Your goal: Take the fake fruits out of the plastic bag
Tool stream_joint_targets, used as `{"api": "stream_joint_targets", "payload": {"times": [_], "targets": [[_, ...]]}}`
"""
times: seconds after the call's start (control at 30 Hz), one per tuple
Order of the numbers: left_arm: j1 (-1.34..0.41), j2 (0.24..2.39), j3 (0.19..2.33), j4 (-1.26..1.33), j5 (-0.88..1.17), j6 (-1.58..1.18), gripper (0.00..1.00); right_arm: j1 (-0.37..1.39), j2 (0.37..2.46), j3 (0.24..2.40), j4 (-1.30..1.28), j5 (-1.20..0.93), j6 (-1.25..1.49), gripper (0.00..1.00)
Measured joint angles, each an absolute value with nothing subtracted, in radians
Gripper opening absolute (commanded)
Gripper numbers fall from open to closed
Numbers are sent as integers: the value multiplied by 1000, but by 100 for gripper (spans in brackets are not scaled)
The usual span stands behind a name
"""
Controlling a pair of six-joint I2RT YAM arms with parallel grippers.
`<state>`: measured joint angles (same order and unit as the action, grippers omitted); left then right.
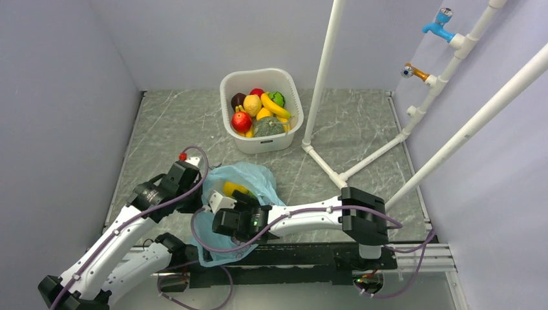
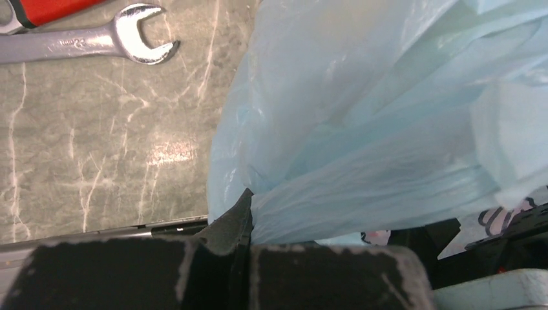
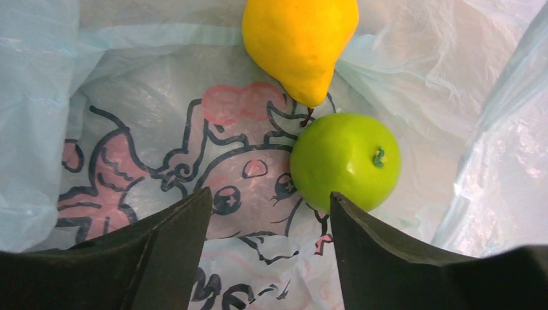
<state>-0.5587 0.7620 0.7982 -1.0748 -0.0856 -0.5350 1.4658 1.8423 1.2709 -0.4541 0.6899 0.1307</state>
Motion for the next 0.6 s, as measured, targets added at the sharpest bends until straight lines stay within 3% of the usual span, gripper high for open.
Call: {"api": "stream_joint_targets", "payload": {"times": [0.43, 0.6], "targets": [[-546, 773, 791, -1020, -153, -537, 0, 1419, 1855, 1280, -442, 671, 73, 99], [-557, 780, 790, -1032, -109, -537, 0, 1372, 1889, 1287, -429, 686, 79, 99]]}}
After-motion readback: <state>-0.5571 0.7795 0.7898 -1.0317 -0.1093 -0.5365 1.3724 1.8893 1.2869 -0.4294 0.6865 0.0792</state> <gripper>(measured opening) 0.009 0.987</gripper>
